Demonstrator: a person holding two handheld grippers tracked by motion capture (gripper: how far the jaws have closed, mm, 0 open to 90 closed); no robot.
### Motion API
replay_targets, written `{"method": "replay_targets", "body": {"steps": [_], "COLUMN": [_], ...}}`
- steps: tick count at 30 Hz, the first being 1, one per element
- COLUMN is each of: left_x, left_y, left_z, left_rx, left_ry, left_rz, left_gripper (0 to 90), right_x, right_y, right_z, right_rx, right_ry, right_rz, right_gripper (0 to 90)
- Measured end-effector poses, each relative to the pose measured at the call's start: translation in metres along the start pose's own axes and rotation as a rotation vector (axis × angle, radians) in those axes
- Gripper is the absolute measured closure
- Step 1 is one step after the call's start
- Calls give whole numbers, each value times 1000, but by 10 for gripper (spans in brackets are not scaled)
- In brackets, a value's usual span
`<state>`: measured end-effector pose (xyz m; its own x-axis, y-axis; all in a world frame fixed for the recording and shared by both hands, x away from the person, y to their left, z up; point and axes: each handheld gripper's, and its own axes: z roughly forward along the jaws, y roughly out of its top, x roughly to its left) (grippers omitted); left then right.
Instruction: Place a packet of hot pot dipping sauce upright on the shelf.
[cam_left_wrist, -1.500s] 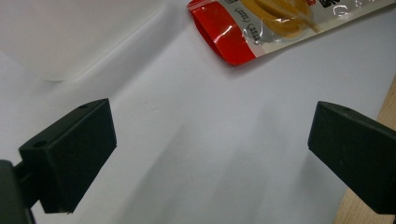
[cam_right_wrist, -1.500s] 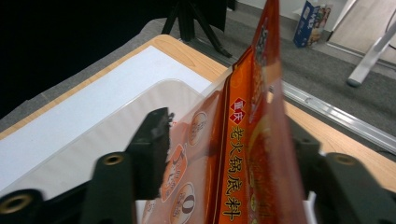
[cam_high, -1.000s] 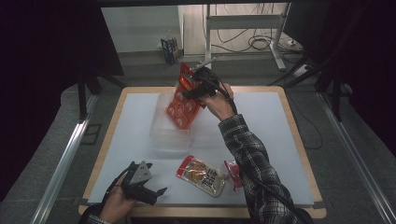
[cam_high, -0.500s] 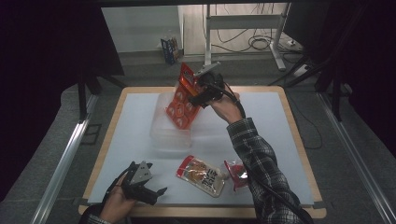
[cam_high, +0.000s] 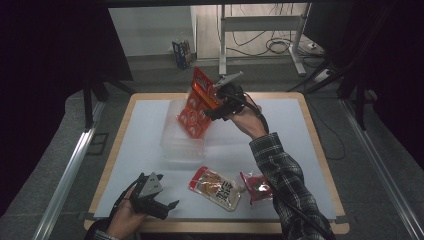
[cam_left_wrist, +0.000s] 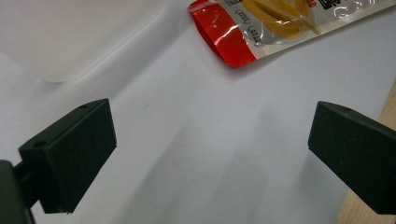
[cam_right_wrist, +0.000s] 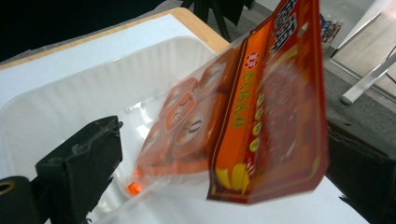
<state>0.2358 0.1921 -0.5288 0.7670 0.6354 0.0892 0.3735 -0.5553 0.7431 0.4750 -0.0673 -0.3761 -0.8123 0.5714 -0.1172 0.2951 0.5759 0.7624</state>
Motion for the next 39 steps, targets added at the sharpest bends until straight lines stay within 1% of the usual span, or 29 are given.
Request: {"method": "replay_targets", "body": {"steps": [6,8,9,10,13,16,18,20,21,25,28,30,32,34,39], "left_x": [0,0,0,0,0,0,0,-1,-1,-1,-1,-1,-1,-1,-1], "left_y": [0,0,0,0,1,1,1,1,1,2,2,2,2,2,2], "left_z": [0,0,0,0,0,0,0,1,1,1,1,1,1,1,1], "left_rx": [0,1,0,-2,-6,-12,-12,-10,-9,-8,-9,-12,-13,-13,-15], "left_ry": [2,3,4,4,0,-4,-5,-4,-5,-3,0,1,2,0,-1], "left_rz": [2,2,3,3,-2,-11,-10,-10,-9,-9,-8,-11,-12,-14,-17], "left_gripper": [8,8,8,8,8,8,8,8,8,8,8,8,8,8,8], "right_x": [6,6,6,7,8,9,9,9,10,13,14,15,15,17,22], "right_y": [-12,-14,-17,-18,-24,-31,-35,-41,-43,-55,-62,-67,-72,-77,-91], "right_z": [-3,-4,-5,-6,-11,-16,-20,-23,-25,-30,-33,-35,-38,-40,-45], "right_rx": [16,13,2,-4,-15,-26,-34,-44,-47,-53,-52,-61,-62,-61,-51], "right_ry": [37,50,68,71,77,70,68,81,78,87,88,82,86,82,96], "right_rz": [2,26,37,43,51,56,63,67,66,75,81,88,101,93,70], "right_gripper": [18,30,38,46,77,127,148,174,180,236,256,274,293,310,357]}}
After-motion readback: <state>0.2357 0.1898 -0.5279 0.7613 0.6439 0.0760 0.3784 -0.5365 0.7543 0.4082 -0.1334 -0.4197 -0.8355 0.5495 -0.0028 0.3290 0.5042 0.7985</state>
